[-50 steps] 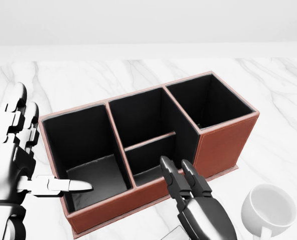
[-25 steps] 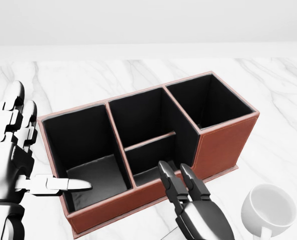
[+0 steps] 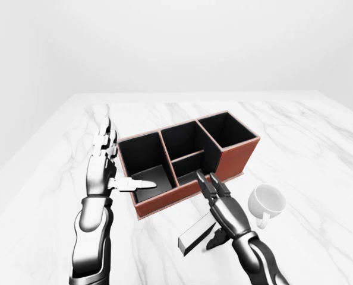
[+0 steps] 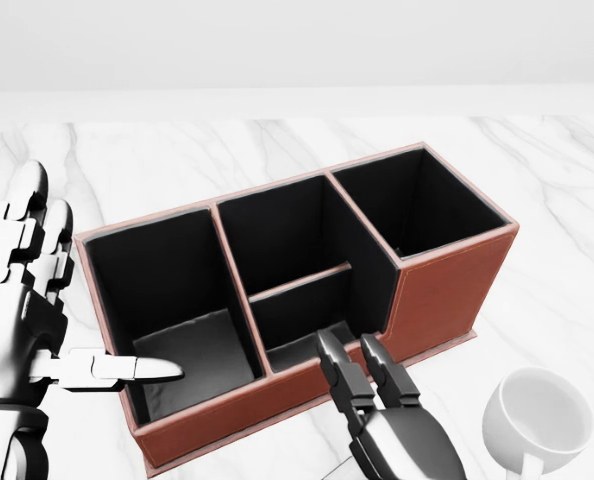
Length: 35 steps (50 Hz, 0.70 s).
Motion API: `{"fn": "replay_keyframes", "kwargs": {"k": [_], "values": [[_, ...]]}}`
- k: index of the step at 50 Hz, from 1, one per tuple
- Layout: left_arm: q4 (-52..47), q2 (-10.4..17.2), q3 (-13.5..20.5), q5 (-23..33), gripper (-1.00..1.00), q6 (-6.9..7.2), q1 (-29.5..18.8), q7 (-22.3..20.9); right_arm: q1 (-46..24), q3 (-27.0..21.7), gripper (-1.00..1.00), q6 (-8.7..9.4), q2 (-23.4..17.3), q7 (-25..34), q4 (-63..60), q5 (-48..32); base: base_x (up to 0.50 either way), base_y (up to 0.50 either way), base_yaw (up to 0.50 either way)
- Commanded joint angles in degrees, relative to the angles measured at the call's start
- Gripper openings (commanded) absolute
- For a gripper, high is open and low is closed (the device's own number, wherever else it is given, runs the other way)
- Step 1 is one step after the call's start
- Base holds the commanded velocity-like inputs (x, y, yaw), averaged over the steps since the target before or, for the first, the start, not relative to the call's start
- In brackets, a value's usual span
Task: Pick up the book and place it in the front compartment of the caddy.
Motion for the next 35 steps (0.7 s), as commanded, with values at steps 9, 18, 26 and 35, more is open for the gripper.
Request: {"fn": "replay_keyframes", "kwargs": {"k": [9, 18, 26, 35], "values": [[0.31, 0.06, 0.09, -0.04, 1.00, 0.00, -0.23, -0.01, -0.59, 0.55, 1.00, 0.00, 0.03, -1.11, 1.62, -1.78, 0.00, 0.00, 0.00], [0.45, 0.10, 0.13, -0.13, 1.00, 0.00, -0.31, 0.05, -1.12, 0.84, 1.00, 0.00, 0.14, -1.48, 2.29, -2.31, 0.00, 0.00, 0.00], [0.81, 0.13, 0.18, -0.20, 1.00, 0.00, -0.37, 0.12, -1.75, 1.06, 1.00, 0.00, 0.32, -1.59, 2.55, -2.71, 0.00, 0.00, 0.00], [0.39, 0.14, 0.19, -0.18, 1.00, 0.00, -0.30, 0.11, -2.05, 1.17, 1.00, 0.00, 0.36, -2.26, 3.25, -3.16, 0.00, 0.00, 0.00]]}}
